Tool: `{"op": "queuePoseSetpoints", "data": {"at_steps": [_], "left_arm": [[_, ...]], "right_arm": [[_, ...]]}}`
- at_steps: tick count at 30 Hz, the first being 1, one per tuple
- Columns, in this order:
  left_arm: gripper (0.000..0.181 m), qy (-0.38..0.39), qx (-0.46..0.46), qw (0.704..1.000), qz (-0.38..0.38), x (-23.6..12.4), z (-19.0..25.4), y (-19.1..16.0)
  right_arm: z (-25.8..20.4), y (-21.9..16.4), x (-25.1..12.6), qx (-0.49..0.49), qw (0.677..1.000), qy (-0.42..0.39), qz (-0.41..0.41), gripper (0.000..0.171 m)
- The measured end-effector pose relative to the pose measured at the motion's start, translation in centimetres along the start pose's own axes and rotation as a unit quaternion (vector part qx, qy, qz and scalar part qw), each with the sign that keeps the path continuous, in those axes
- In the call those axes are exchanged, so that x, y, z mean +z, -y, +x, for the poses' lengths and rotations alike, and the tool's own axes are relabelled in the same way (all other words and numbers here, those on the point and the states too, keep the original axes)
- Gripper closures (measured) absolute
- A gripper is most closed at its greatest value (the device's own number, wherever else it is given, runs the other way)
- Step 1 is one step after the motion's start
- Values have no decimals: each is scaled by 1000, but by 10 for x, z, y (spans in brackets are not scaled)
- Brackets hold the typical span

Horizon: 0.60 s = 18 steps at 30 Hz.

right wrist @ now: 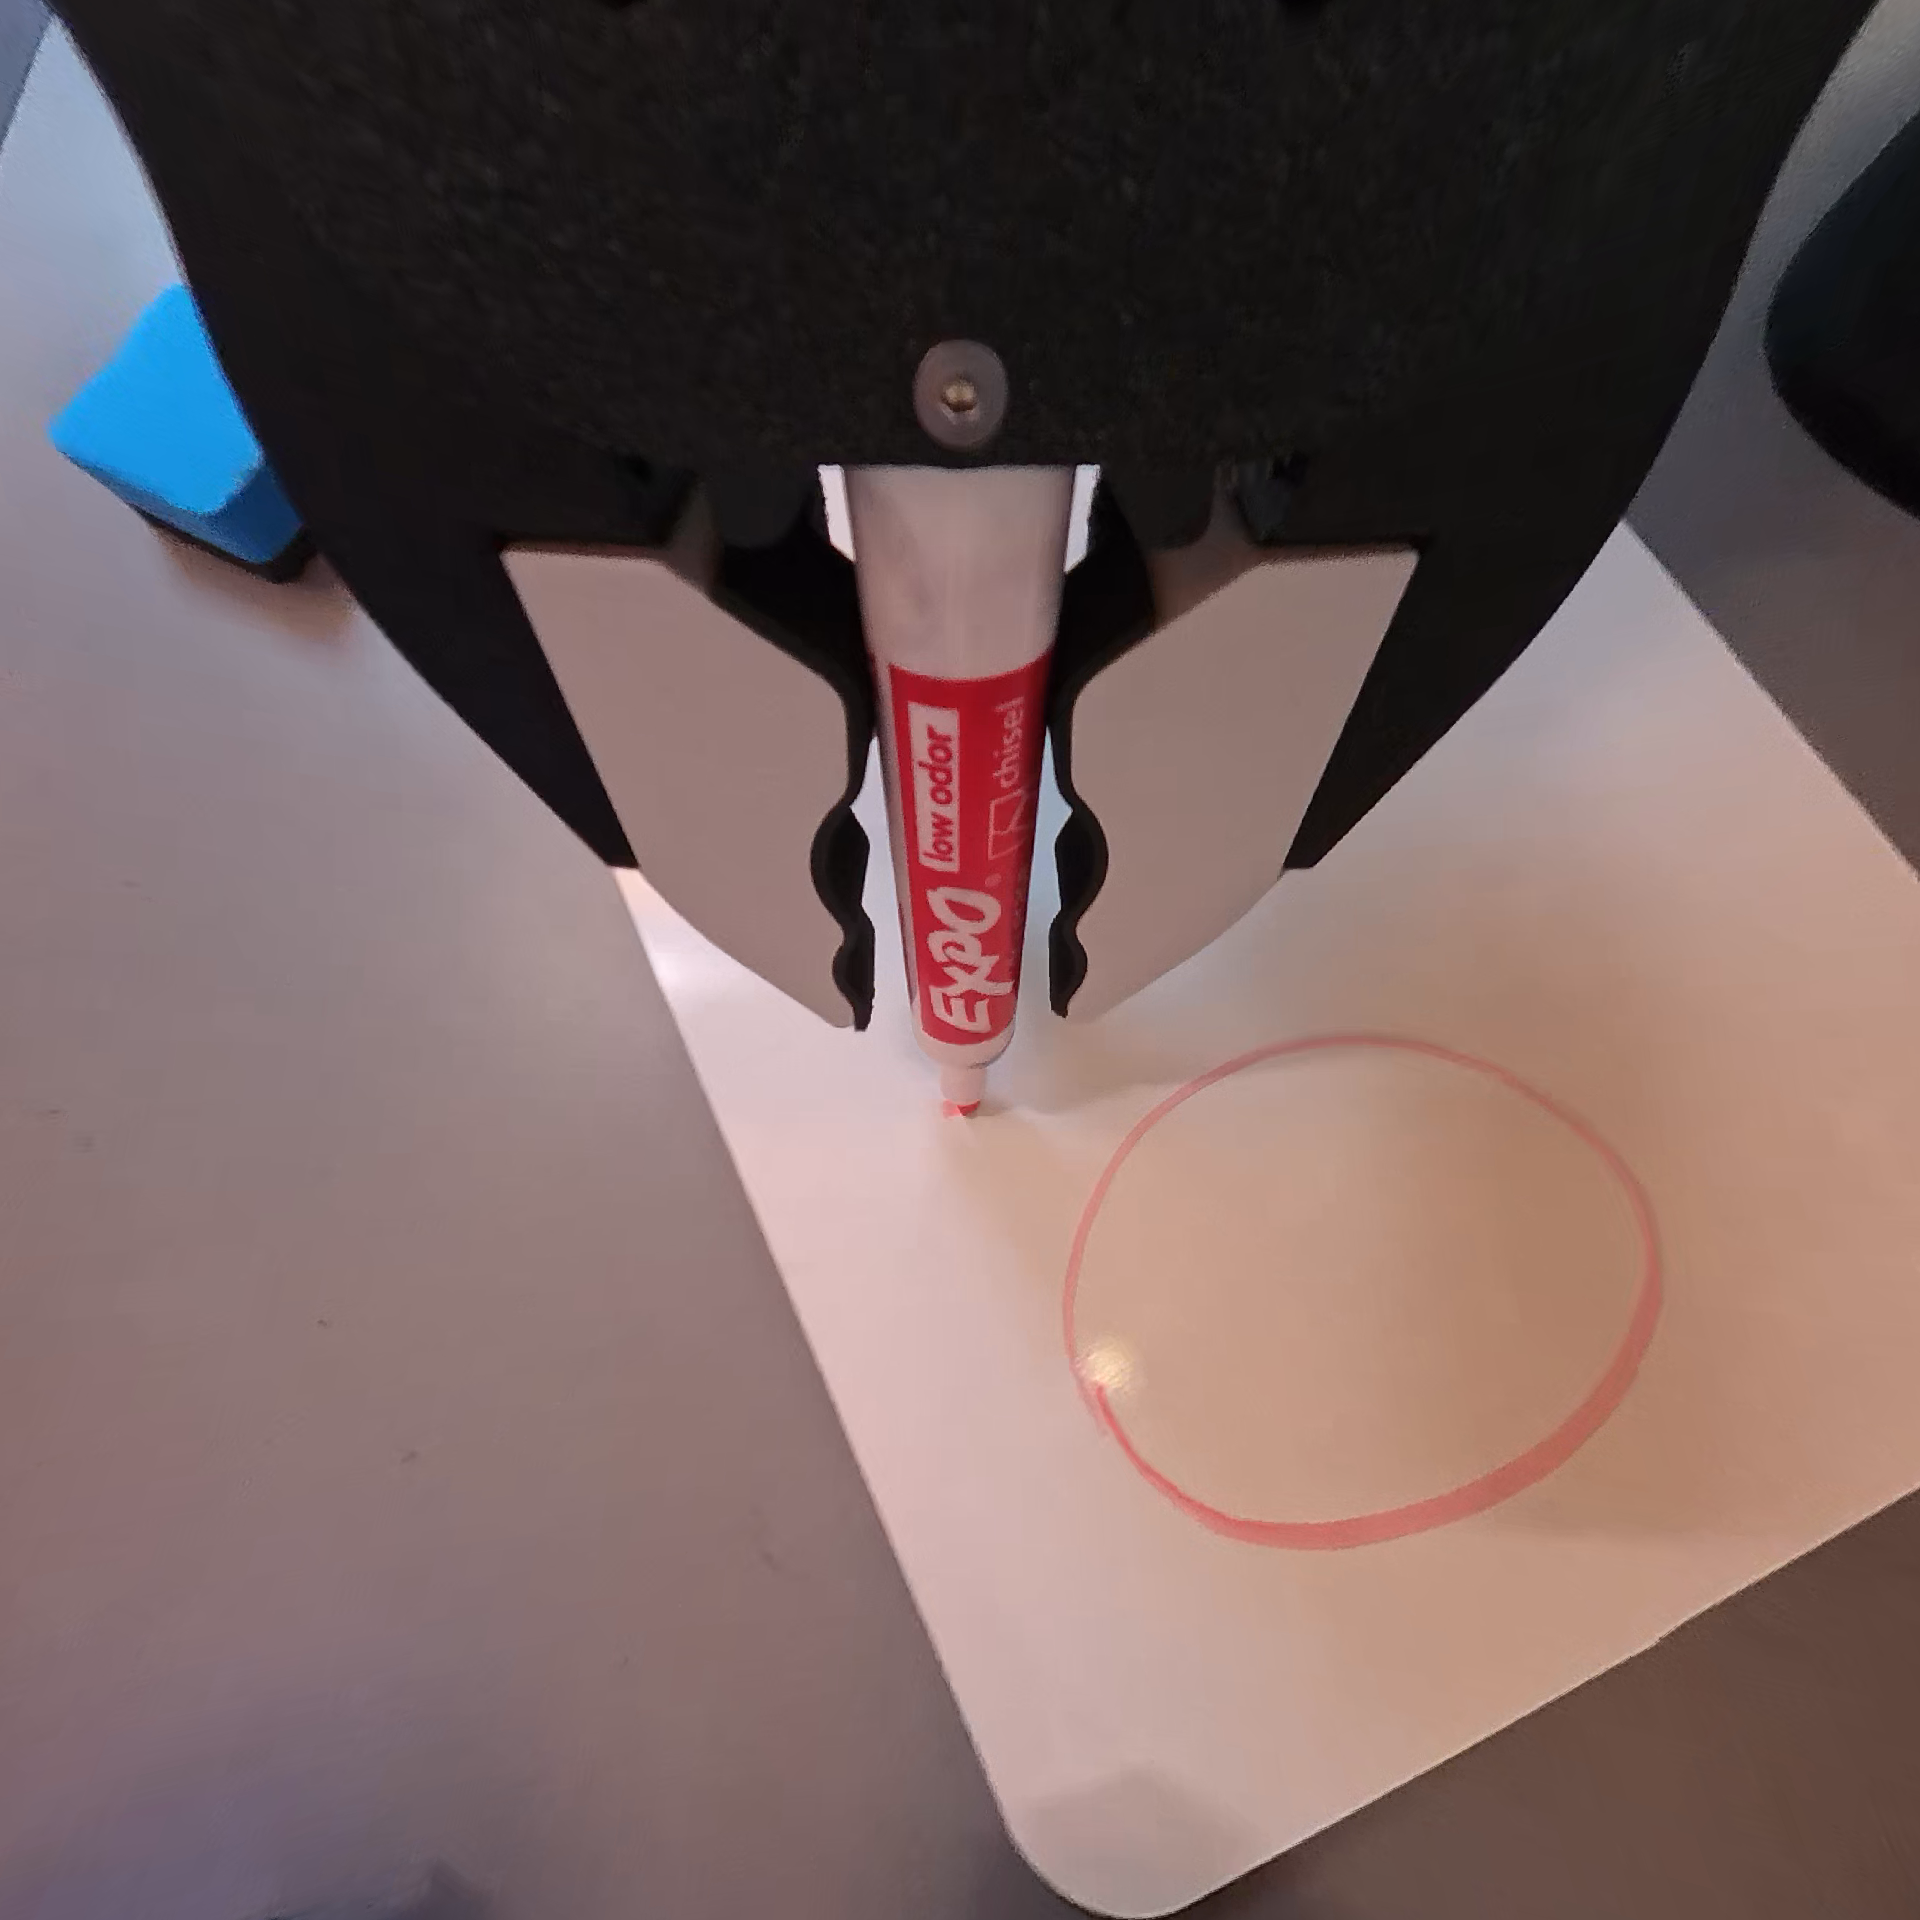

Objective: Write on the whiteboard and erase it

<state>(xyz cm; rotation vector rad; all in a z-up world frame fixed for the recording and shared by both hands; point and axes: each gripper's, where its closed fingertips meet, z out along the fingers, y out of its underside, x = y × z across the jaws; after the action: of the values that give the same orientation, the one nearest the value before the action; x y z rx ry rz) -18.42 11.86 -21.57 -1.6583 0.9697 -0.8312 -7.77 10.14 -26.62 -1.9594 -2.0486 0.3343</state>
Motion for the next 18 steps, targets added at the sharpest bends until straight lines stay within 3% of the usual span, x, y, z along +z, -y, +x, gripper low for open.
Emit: {"op": "queuePoseSetpoints", "data": {"at_steps": [12, 18], "left_arm": [[161, -4, -1, 1000, -3, 2, 2, -2], [161, -3, 3, 1000, -3, 2, 3, -1]], "right_arm": [[-80, -37, -19, -5, 998, 46, -38, 138], [-48, -18, -21, 6, 1000, 9, 8, 138]]}}
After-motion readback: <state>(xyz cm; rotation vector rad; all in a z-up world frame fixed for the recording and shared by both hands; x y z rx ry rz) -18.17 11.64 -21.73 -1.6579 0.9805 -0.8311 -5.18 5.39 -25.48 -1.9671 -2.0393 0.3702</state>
